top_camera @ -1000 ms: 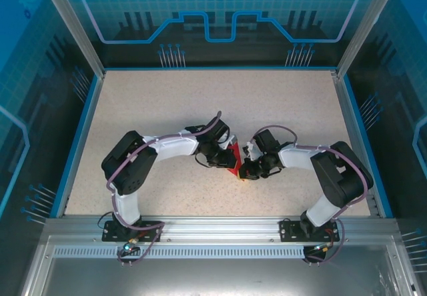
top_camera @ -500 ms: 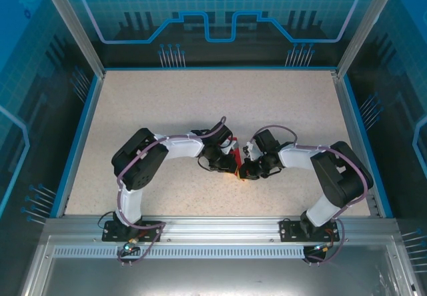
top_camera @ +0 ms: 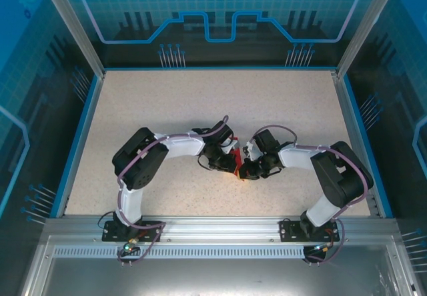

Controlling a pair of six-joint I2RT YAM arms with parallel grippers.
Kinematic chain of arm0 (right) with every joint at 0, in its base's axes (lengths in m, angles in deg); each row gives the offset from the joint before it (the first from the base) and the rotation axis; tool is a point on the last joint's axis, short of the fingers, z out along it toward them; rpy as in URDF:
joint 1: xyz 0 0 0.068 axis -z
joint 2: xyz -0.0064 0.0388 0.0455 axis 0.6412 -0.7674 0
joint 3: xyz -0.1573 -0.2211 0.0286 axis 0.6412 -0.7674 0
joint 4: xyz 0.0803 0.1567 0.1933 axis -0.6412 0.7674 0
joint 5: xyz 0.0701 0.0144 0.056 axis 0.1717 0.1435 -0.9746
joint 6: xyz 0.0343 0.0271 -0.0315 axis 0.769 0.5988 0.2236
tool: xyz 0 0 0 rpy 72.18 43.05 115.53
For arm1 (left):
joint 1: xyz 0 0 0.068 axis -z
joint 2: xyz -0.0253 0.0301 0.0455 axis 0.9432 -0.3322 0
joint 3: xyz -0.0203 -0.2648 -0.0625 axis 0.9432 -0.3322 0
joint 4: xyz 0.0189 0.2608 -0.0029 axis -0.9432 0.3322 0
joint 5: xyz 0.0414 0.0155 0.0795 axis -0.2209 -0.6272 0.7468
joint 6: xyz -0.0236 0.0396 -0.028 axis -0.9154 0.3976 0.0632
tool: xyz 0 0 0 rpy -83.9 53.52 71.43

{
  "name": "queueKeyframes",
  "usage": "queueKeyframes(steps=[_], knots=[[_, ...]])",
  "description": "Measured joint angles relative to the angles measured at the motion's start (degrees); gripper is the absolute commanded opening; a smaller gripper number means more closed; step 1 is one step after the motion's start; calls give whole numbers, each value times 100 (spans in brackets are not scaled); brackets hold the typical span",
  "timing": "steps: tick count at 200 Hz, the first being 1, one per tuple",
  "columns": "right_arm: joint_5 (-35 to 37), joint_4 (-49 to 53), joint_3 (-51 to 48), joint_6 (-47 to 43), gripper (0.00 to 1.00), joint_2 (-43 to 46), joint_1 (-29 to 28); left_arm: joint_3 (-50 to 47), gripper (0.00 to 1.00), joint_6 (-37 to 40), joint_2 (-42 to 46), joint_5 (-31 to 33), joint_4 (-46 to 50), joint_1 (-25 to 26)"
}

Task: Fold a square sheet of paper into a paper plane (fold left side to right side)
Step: Third fold the triangle at the center of the table.

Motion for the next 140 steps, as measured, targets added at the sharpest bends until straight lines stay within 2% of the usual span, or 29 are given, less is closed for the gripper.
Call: queueKeyframes(steps=[86,140], knots=[[26,-13,0,-2,0,13,4,0,8,529,55,35,291,-730],[83,-2,-2,-20,0,44,4,-2,8,772,313,643,708,-1176]])
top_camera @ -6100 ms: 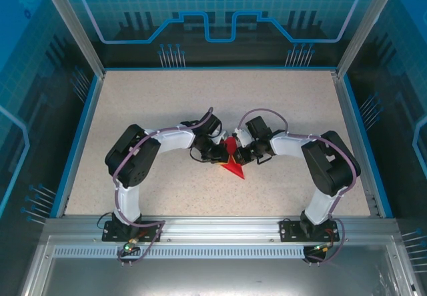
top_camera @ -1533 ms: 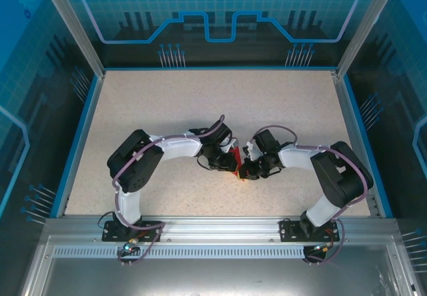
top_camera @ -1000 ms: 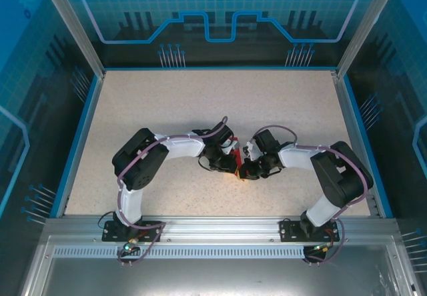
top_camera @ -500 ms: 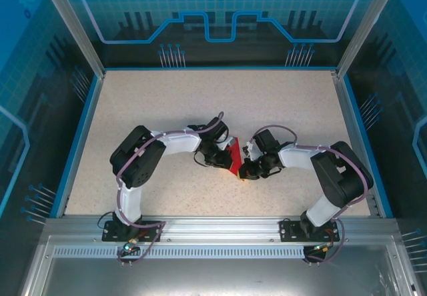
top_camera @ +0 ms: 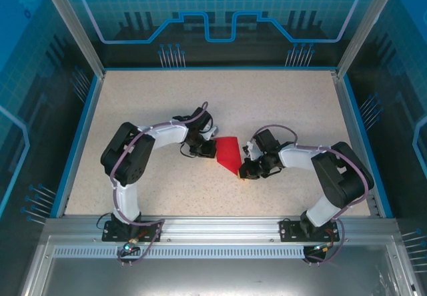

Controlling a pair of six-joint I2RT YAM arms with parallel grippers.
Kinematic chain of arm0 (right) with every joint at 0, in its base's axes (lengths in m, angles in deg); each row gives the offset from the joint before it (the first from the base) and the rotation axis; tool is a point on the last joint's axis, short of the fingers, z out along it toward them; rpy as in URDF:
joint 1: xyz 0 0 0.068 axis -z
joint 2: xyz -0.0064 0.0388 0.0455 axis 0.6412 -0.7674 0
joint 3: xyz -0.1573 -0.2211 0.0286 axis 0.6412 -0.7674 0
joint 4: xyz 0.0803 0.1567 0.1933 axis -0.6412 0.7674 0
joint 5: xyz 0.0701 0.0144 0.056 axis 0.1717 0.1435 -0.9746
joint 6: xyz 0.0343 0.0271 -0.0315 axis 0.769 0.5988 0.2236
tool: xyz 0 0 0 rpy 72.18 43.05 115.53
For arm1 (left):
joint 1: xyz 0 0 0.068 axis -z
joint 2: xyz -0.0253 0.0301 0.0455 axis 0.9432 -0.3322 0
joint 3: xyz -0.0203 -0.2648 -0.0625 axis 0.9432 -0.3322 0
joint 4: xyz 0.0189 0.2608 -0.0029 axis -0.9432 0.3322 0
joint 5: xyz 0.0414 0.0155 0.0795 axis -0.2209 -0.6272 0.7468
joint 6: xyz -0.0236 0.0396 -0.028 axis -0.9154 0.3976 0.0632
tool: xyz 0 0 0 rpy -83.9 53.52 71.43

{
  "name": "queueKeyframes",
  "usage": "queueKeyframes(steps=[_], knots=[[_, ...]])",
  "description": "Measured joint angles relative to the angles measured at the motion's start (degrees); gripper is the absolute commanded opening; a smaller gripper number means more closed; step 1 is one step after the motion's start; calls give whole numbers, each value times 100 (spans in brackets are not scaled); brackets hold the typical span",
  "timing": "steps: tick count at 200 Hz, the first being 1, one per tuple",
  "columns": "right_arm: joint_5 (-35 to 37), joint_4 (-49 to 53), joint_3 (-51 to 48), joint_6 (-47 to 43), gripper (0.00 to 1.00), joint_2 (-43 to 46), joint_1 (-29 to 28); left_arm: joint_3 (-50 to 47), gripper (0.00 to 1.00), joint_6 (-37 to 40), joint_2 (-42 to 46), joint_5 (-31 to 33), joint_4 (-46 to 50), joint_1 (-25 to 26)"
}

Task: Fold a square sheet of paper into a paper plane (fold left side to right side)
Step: Third fold the triangle at the center of the table.

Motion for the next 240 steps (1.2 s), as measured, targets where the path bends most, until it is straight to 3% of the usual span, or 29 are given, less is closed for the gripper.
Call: queueKeyframes(steps=[23,64,134,240], knots=[[0,-2,0,2,0,2,0,-13,9,-26,345,74,37,-7],[7,0,-2,0,0,13,0,0,11,-262,940,-157,-236,546],[22,0,-2,4,0,17,-7,186,10,-562,-199,-404,-533,1069],[313,94,-125,7,0,284,-7,417,6,-555,-496,-181,-509,1104]])
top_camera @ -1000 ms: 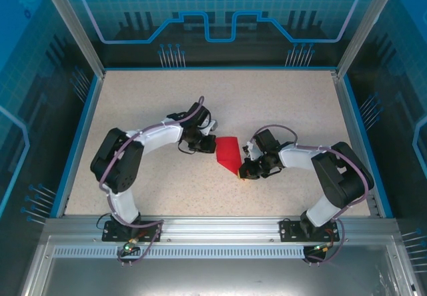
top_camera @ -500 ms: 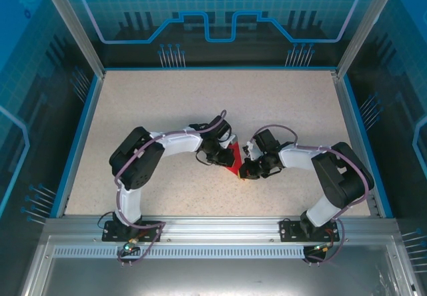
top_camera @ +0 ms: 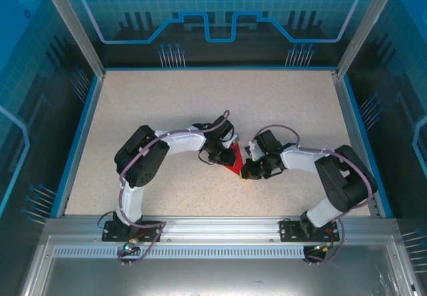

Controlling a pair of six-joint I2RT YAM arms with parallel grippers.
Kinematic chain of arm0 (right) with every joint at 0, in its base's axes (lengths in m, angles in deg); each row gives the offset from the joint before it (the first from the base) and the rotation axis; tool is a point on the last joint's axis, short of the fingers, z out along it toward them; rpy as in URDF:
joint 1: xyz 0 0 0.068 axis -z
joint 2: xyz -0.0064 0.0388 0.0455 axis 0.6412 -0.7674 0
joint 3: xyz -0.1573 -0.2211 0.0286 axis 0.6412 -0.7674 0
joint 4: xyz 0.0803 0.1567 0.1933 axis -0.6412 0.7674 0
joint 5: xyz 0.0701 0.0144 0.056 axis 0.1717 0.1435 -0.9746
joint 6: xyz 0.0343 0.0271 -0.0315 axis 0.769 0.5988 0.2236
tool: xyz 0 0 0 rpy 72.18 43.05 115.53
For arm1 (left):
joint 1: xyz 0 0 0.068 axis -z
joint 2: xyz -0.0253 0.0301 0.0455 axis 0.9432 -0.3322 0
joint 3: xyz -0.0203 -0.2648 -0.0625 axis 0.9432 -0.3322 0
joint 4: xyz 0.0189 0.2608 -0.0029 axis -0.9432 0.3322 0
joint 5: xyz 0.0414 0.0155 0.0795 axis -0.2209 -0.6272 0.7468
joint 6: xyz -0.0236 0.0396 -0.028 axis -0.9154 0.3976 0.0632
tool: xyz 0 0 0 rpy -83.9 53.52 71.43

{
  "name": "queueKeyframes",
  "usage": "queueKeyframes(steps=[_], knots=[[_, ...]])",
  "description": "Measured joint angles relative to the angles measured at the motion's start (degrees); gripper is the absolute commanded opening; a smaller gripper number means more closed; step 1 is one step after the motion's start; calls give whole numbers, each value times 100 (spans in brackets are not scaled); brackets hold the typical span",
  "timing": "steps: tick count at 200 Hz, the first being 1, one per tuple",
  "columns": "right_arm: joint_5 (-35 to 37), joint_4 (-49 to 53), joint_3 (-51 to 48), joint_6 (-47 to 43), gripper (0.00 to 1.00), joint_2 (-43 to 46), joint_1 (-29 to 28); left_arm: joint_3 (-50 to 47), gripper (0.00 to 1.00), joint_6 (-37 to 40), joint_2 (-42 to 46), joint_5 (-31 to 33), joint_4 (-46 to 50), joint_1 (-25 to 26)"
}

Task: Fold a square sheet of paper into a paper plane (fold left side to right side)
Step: Third fold the triangle at the center of the table.

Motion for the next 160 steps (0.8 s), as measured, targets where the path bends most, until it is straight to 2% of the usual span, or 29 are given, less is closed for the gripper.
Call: queueKeyframes(steps=[87,114,139,151,160], knots=[[208,400,-402,17,0,605,184,20,5,17,0,92,22,20],[363,745,-481,-48,0,916,271,33,10,15,2,92,26,17],[540,1032,-481,-201,18,1394,291,81,19,11,26,116,105,-9],[608,1088,-437,-341,31,1574,297,90,21,-9,114,125,157,-46],[660,1113,-374,-420,37,1655,297,90,24,-13,251,111,199,-94]])
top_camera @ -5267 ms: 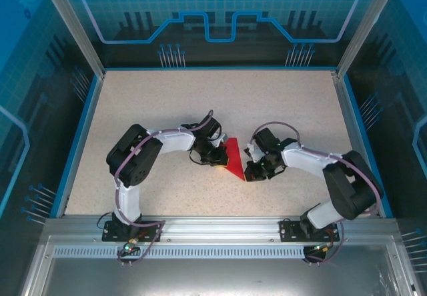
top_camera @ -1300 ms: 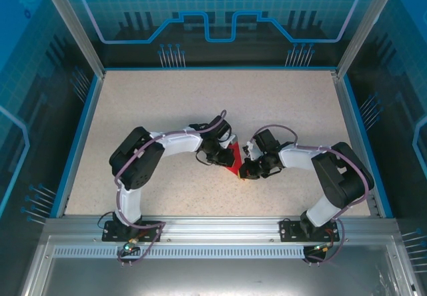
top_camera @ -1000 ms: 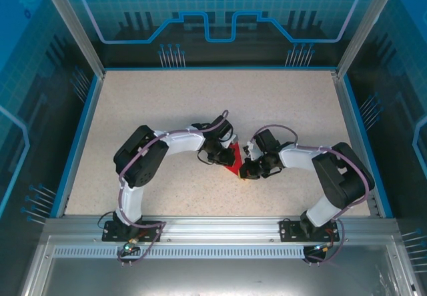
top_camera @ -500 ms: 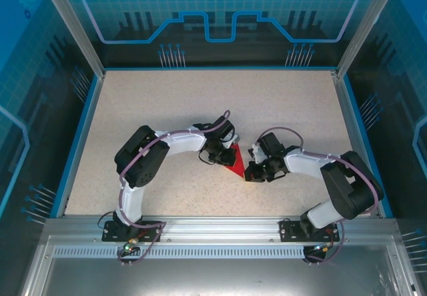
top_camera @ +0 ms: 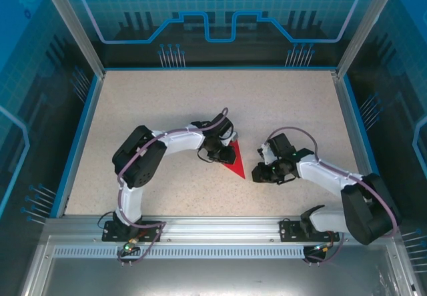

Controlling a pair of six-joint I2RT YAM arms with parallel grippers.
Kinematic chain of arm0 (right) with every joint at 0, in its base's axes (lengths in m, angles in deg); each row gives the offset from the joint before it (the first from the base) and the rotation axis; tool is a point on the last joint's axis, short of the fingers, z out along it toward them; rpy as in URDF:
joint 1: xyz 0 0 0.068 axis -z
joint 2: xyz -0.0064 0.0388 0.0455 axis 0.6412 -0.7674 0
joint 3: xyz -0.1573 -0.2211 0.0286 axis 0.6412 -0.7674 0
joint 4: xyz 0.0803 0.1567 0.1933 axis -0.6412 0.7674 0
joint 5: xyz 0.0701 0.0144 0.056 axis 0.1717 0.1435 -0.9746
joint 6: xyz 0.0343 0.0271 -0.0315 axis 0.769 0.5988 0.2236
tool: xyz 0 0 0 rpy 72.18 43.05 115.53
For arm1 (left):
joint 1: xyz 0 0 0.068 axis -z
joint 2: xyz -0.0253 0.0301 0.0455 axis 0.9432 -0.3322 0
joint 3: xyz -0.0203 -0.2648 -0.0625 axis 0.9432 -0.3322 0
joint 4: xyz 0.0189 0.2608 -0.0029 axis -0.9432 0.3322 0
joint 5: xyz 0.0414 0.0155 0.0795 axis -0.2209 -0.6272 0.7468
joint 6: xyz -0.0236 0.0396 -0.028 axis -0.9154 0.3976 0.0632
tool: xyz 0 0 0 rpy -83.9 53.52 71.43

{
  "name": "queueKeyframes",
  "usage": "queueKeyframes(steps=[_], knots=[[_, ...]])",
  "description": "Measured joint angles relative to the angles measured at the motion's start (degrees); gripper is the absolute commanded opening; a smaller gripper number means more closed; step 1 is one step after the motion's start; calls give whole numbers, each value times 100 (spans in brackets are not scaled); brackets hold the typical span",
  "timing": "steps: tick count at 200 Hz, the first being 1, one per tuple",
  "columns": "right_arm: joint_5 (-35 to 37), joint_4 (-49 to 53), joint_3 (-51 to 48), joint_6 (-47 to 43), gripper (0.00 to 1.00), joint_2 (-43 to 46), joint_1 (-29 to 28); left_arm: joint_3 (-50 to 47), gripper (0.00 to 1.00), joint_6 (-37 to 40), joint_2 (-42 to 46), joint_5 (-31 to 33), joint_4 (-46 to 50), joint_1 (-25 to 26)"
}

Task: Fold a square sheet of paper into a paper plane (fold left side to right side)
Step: Third fold the triangle at the center of the table, then fourth fold the wing at the center of the table.

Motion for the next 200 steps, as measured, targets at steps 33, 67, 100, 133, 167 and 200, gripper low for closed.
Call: queueKeyframes(steps=[33,67,100,133,167,200], knots=[[4,-258,192,-297,51,66,2,-116,36,-289,885,-79,-116,-269],[-199,-761,398,-546,58,-243,2,-811,43,-809,1657,-94,-476,-640],[-385,-1211,702,-774,59,-890,2,-1447,49,-1335,1587,-98,-586,-719],[-337,-1379,769,-870,62,-1082,-2,-1521,52,-1635,1434,-109,-693,-715],[-212,-1401,748,-927,62,-922,-13,-1521,52,-1818,1143,-304,-1001,-715],[-92,-1381,651,-968,65,-542,-26,-1521,52,-1943,946,-393,-1126,-715]])
